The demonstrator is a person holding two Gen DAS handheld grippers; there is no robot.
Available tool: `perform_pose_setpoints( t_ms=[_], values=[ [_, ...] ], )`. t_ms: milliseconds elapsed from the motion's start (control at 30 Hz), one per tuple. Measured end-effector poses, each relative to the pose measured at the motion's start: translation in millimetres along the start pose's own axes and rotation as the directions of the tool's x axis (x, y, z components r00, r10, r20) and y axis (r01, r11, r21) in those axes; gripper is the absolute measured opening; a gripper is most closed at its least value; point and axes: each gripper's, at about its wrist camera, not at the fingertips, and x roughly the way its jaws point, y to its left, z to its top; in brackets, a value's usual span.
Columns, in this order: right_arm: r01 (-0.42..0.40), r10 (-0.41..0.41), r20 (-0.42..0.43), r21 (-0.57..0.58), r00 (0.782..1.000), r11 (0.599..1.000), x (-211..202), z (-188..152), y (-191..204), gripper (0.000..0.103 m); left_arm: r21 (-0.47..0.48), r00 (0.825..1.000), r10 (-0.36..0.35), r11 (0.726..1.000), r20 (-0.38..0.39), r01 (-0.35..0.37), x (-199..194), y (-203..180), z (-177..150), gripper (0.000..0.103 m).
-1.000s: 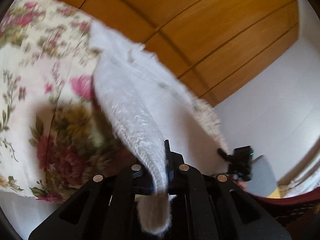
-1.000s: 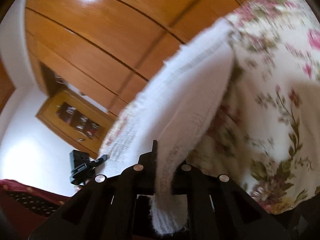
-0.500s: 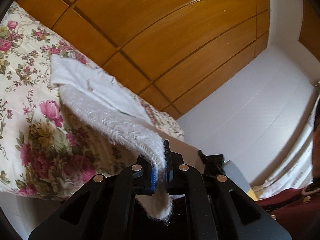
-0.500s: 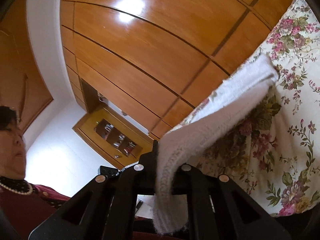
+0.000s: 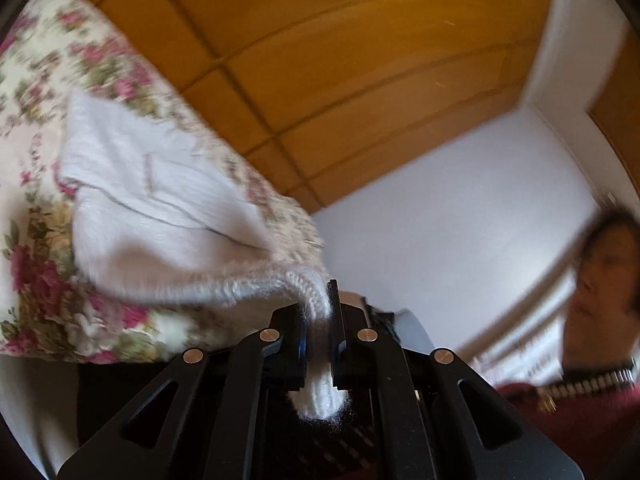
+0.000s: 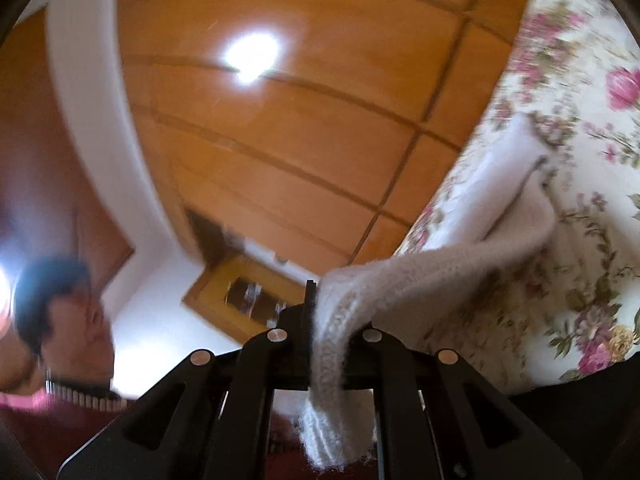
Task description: Fold small clothes
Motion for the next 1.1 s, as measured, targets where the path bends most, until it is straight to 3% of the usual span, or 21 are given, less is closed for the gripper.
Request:
perform_pose_setpoints(
  t_ms=[100, 233, 367, 467, 700, 767, 833, 867, 900, 933, 1000, 1067, 1100],
  values=[
    [0.031, -0.038, 0.069, 0.099, 0.997, 0.995, 7, 19, -27, 0.006, -0.057, 0.997, 0.067, 0.996, 0.022, -0.066, 15, 20, 18, 0.005],
    [0.080, -0.102, 0.113, 0.183, 0.988, 0.980, 29, 47, -56, 0.006, -0.062, 0.988, 0.146, 0.988, 0.045, -0.143, 33, 36, 43, 0.005],
    [0.129, -0.158, 0.111, 0.232, 0.981, 0.964, 57, 77, -76, 0.006, -0.010, 0.964, 0.261, 0.965, 0.059, -0.261, 51, 44, 68, 0.005],
    [0.176, -0.200, 0.084, 0.229, 0.976, 0.957, 78, 96, -85, 0.007, -0.056, 0.961, 0.264, 0.964, 0.081, -0.260, 57, 60, 85, 0.005],
    [0.276, -0.283, 0.013, 0.176, 0.959, 0.945, 132, 130, -105, 0.008, -0.176, 0.921, 0.367, 0.923, 0.128, -0.343, 58, 104, 114, 0.005],
    [0.323, -0.328, 0.000, 0.174, 0.945, 0.930, 143, 134, -114, 0.010, -0.196, 0.910, 0.394, 0.910, 0.128, -0.366, 66, 116, 121, 0.005],
    [0.380, -0.386, -0.002, 0.186, 0.922, 0.906, 153, 136, -132, 0.014, -0.216, 0.885, 0.447, 0.884, 0.133, -0.414, 73, 128, 127, 0.006],
    [0.399, -0.407, 0.001, 0.196, 0.914, 0.896, 155, 136, -140, 0.021, -0.220, 0.874, 0.466, 0.875, 0.140, -0.432, 76, 133, 130, 0.011],
    [0.418, -0.430, 0.015, 0.212, 0.903, 0.884, 155, 137, -148, 0.035, -0.232, 0.858, 0.490, 0.862, 0.155, -0.450, 77, 138, 132, 0.025],
    [0.426, -0.442, 0.027, 0.219, 0.897, 0.878, 154, 137, -155, 0.044, -0.252, 0.847, 0.502, 0.855, 0.177, -0.454, 76, 141, 133, 0.051],
    [0.411, -0.439, 0.081, 0.236, 0.895, 0.880, 147, 140, -158, 0.056, -0.305, 0.827, 0.497, 0.856, 0.262, -0.418, 65, 141, 132, 0.069],
    [0.425, -0.452, 0.120, 0.197, 0.884, 0.883, 142, 141, -147, 0.069, -0.312, 0.809, 0.500, 0.857, 0.309, -0.410, 57, 137, 130, 0.069],
    [0.457, -0.477, 0.135, 0.156, 0.869, 0.876, 139, 141, -137, 0.073, -0.296, 0.792, 0.529, 0.843, 0.304, -0.449, 56, 133, 129, 0.069]
  ],
)
